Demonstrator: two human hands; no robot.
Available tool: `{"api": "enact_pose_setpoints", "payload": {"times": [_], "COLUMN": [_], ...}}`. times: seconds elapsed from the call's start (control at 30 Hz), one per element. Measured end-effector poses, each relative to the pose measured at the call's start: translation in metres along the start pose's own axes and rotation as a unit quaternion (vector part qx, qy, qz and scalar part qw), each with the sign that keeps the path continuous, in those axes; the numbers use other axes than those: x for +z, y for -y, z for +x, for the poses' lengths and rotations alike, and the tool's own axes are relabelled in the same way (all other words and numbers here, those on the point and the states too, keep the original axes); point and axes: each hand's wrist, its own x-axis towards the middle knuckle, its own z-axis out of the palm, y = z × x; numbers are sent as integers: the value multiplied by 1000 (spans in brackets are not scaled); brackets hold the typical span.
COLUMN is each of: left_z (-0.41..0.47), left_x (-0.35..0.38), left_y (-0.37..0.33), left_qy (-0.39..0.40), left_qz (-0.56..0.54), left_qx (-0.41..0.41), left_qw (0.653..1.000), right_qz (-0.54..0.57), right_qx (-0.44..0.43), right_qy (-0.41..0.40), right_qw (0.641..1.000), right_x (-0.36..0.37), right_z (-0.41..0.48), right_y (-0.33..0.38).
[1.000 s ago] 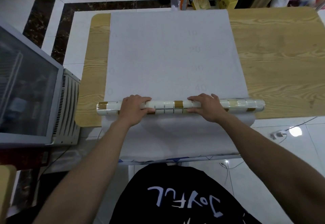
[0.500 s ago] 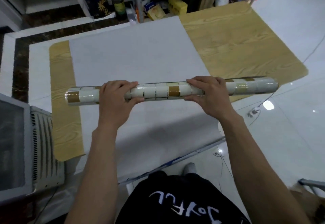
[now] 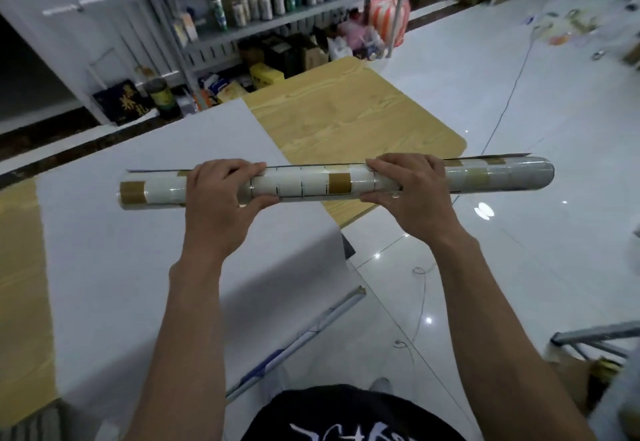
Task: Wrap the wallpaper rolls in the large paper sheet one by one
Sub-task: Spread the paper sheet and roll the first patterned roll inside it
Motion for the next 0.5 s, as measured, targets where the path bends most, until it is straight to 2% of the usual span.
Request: {"api": "enact_pose_setpoints", "payload": {"times": [0.27, 0.5], "left_z": [43, 94], "left_x": [52, 97], "left_y": [-99, -142], "left_qy": [-3, 9], "left_qz": [10, 2], "left_qx": [45, 67], "left_qw": [999, 998], "right_qz": [-25, -32], "right_qx": [-7, 18], "right_qy": [-53, -84], "right_qw": [998, 996], "right_x": [-64, -86], "right_z": [-10, 7], "right_y": [-100, -163]}}
